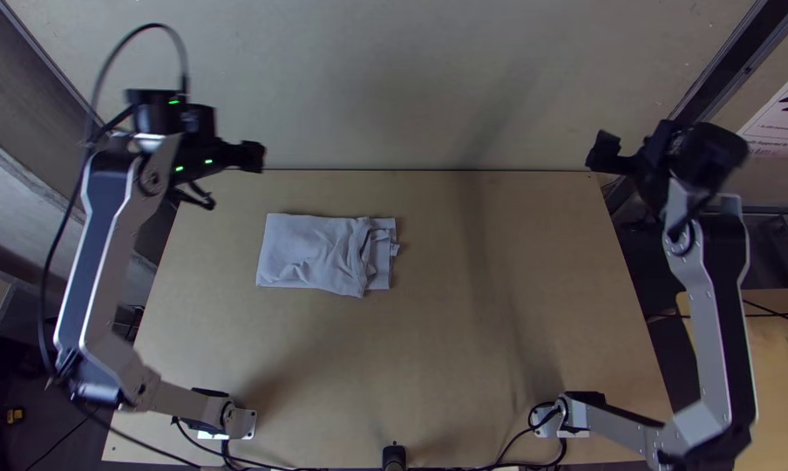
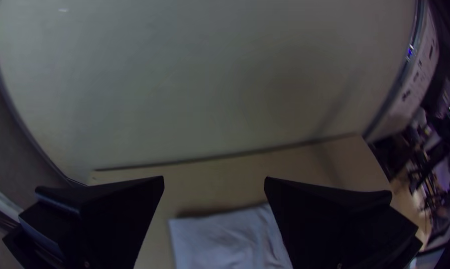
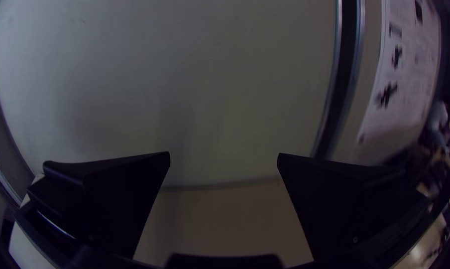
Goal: Fold the t-shirt
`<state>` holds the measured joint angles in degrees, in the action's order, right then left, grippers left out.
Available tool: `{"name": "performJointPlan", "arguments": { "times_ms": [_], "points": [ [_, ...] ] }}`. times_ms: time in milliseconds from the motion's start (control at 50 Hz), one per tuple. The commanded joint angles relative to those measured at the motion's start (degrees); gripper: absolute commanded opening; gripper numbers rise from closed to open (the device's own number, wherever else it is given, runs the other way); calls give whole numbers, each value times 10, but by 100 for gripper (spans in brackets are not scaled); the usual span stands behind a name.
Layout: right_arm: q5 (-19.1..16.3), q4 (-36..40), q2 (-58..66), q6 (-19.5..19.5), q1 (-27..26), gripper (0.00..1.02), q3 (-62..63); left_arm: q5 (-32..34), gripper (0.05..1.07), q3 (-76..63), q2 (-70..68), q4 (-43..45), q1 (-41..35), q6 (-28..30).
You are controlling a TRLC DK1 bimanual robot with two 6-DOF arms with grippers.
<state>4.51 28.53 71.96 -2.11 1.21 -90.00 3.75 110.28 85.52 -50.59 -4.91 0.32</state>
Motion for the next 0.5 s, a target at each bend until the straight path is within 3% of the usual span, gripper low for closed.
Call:
{"name": "performJointPlan", "arguments": {
  "times_ms": [0, 280, 480],
  "points": [
    [1, -37, -59, 51, 19, 99, 24, -3, 102, -82, -99, 76, 40, 12],
    [6, -158, -253, 83, 42, 99, 194, -3, 102, -280, -292, 191, 95, 37],
    [5, -173, -410, 111, 50, 99, 316, -7, 102, -462, -470, 312, 110, 45]
  ]
}}
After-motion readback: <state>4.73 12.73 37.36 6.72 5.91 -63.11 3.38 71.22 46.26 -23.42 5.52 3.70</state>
